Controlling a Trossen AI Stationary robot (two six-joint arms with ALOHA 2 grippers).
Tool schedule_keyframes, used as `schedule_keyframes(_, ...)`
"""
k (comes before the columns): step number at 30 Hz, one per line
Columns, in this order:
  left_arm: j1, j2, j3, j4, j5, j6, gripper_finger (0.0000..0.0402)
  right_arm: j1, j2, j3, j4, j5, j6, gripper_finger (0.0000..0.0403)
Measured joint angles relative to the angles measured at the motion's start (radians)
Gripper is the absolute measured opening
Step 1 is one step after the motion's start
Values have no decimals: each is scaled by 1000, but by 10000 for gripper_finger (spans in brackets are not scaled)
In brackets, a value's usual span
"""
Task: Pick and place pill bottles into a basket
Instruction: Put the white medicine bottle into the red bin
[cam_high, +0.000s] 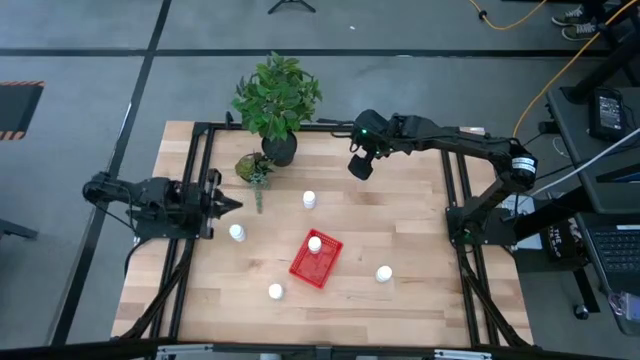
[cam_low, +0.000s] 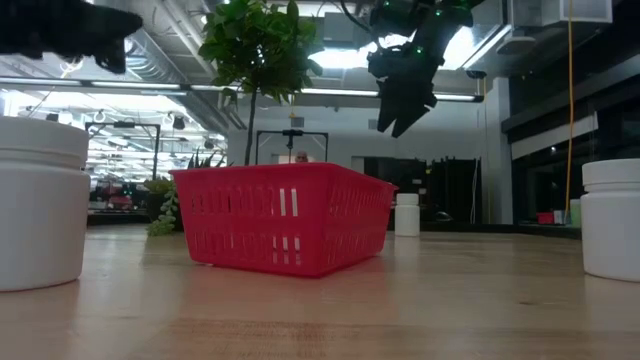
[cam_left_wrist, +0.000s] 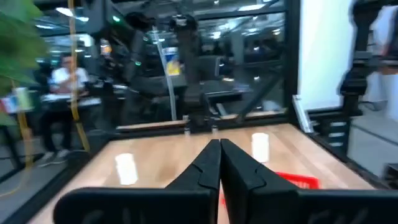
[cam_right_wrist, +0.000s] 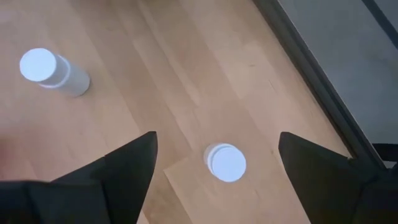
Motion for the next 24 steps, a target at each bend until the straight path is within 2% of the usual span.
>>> schedule_keyframes(4, 9, 22, -31, 4, 26, -28, 7, -4, 0, 0, -6, 1, -20, 337)
schedule_keyframes(10, 21, 17, -95, -21, -45, -46, 5, -52, 0, 0, -26, 0, -12, 337)
schedule_keyframes(16, 21, 41, -96, -14, -54, -53, 6, -63, 4, -1, -36, -14, 42, 337)
schedule_keyframes(24, 21, 47, -96, -19, -49, -53, 6, -68, 102, -2, -61, -27, 73, 337)
